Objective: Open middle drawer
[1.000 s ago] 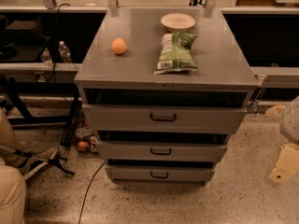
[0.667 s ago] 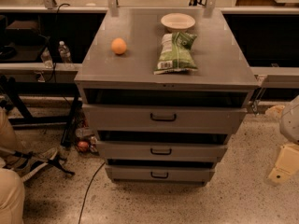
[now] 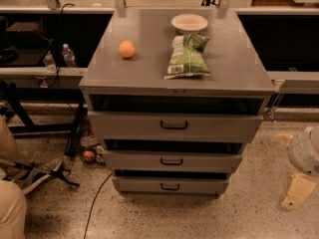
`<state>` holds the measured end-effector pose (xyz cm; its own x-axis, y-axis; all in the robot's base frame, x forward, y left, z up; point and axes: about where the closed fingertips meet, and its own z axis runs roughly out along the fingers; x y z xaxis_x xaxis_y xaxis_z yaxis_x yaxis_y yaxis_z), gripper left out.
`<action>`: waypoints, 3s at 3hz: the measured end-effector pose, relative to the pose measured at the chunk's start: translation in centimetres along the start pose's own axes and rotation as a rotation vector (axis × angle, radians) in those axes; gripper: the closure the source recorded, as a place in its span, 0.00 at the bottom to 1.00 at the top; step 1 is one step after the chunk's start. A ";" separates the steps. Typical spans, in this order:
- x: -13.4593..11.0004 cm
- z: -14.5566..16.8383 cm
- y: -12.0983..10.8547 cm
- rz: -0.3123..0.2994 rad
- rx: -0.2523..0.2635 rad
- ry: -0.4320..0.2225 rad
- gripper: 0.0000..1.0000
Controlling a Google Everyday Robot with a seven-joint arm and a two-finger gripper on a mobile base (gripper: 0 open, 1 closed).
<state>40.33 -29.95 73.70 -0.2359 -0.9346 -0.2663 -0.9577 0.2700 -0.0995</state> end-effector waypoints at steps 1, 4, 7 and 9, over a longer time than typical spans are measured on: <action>1.5 5.3 -0.5 -0.046 -0.036 -0.069 0.00; 1.1 12.1 -1.5 -0.142 -0.052 -0.199 0.00; 0.8 20.1 -3.5 -0.275 -0.058 -0.329 0.00; -0.6 25.9 -6.1 -0.339 -0.014 -0.418 0.00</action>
Offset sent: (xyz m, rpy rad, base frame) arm 0.0296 0.0063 -0.1285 0.1833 -0.0325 0.1913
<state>50.62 -25.04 49.65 0.1698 -0.7960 -0.5809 -0.9715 -0.0363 -0.2342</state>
